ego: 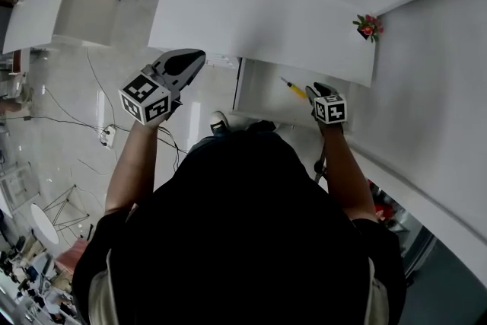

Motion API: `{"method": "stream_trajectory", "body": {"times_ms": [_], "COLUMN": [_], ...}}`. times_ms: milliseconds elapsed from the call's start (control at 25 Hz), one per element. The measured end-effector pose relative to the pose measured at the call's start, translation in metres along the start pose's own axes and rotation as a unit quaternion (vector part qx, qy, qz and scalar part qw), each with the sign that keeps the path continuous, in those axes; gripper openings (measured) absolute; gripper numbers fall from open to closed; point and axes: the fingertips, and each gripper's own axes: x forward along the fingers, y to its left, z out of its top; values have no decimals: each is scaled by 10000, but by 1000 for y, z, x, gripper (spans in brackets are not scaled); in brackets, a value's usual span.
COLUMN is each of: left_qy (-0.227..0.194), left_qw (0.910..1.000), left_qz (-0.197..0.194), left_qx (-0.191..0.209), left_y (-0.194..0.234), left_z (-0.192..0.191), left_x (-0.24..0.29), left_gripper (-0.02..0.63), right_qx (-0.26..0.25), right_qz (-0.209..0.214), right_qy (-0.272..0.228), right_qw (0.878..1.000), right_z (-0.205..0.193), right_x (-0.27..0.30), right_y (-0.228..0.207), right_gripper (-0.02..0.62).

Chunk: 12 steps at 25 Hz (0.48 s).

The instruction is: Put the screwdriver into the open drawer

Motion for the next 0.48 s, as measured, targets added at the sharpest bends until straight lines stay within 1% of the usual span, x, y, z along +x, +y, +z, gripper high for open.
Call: {"method": "stream_trajectory", "body": {"times_ms": [280,480], "left_qy": [-244,-282], "left_qw": [9995,9991], "left_qz": [-171,-317], "left_qx": [117,93], "left_y": [-9,-13], "left_z": [15,16], "left_x": [-10,-32], "left_gripper": [15,15], "right_qx": [570,733], "right_qz": [-93,-250], "right_qy": [-568,-903], "right_qw": [9967,9929], "right_z": [21,34], "right_x": [-40,-76], "right_y": [9,29], "right_gripper": [135,133]}}
